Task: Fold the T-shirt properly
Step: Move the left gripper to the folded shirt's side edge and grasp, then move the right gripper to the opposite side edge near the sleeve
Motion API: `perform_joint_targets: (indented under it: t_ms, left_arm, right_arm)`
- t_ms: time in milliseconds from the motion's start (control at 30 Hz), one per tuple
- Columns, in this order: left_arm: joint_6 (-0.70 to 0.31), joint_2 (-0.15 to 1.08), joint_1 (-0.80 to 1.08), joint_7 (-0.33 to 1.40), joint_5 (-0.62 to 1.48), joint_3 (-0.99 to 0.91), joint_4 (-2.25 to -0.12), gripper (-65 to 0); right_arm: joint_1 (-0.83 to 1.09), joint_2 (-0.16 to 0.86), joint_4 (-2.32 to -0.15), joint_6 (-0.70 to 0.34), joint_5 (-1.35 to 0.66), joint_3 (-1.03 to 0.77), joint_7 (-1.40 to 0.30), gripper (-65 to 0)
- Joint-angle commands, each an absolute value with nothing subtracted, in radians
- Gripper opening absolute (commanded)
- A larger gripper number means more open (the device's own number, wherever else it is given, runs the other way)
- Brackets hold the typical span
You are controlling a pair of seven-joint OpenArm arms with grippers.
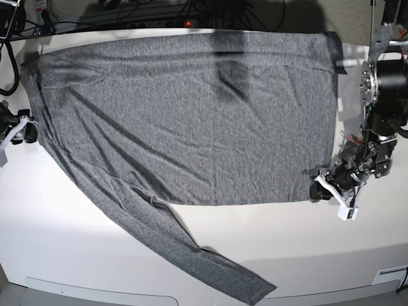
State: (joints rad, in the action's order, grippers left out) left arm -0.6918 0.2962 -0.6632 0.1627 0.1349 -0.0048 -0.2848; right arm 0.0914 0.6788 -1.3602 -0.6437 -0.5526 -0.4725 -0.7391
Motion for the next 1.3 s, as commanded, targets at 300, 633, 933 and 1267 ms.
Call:
perform_joint_targets:
  t_ms: [300, 633, 933, 1267]
  left_arm:
    - [-0.698, 0.297, -0.678, 0.243, 0.123, -0.003, -0.287, -65.0]
    - [-0.698, 0.297, -0.678, 0.210, 0.159, -0.003, -0.287, -65.0]
    - [-0.698, 0.291, -0.675, 0.229, 0.237, -0.003, -0.287, -65.0]
    - [-0.698, 0.291, -0.659, 0.239, 0.237, -0.003, -0.287, -65.0]
  right_arm:
    - [0.071, 0.706, -1.372, -0.651, -0.558, -0.484, -0.720, -38.8]
    - [-0.006, 0.707, -1.372, -0.679, -0.611, -0.471, -0.636, -38.8]
    - [-0.265, 0.706, -1.299, -0.636, -0.480, -0.087, -0.625, -30.7]
    - [-0.742, 0.607, -0.744, -0.628, -0.437, 0.234, -0.628, -30.7]
